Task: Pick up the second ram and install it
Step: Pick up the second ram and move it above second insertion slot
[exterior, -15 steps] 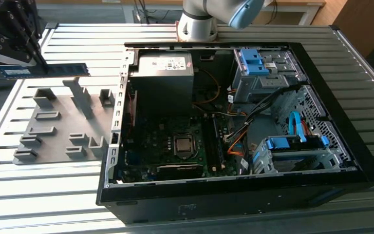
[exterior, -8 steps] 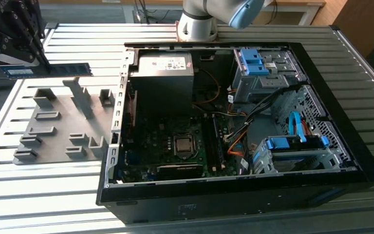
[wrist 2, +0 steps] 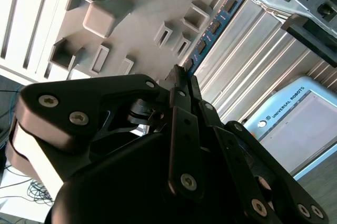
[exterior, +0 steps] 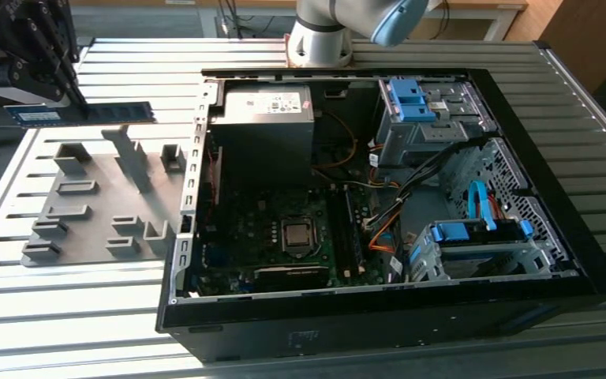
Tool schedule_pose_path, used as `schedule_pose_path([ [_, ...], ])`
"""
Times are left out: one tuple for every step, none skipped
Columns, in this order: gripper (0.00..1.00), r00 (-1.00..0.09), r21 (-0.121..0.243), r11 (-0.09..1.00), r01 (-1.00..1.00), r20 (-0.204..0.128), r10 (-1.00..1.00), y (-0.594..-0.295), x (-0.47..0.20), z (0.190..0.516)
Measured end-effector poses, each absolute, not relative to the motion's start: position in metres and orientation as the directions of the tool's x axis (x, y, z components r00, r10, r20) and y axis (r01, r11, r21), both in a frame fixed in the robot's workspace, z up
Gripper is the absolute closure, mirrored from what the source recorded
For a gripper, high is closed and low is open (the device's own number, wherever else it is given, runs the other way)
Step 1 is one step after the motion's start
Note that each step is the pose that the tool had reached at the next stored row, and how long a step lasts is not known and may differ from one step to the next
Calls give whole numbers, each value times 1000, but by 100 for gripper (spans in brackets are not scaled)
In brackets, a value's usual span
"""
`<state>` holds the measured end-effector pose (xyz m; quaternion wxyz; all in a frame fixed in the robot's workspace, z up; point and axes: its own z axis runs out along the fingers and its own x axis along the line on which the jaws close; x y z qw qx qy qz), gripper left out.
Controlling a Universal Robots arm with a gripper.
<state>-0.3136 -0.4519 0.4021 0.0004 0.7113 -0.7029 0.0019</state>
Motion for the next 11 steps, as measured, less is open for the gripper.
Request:
schedule_pose_path([
  [86,12,-2,-12,-1000,3,-1000,-452,-313,402],
  [86,12,-2,-12,-1000,3,-1000,-452,-312,402],
  [86,12,-2,-12,-1000,3,-1000,-452,-311,402],
  [86,12,-2,-12,-1000,3,-1000,-452,-310,402],
  [86,12,-2,-12,-1000,3,-1000,-452,-309,402],
  [86,12,-2,-12,-1000,3,-1000,-452,-308,402],
  [86,12,-2,-12,-1000,3,-1000,-452,-307,402],
  [86,12,-2,-12,-1000,3,-1000,-452,-307,402],
  [86,12,-2,-12,-1000,3,-1000,-452,-306,402],
  [86,12,-2,-12,-1000,3,-1000,-452,-305,402],
  [86,12,-2,-12,-1000,3,-1000,-452,-304,402],
])
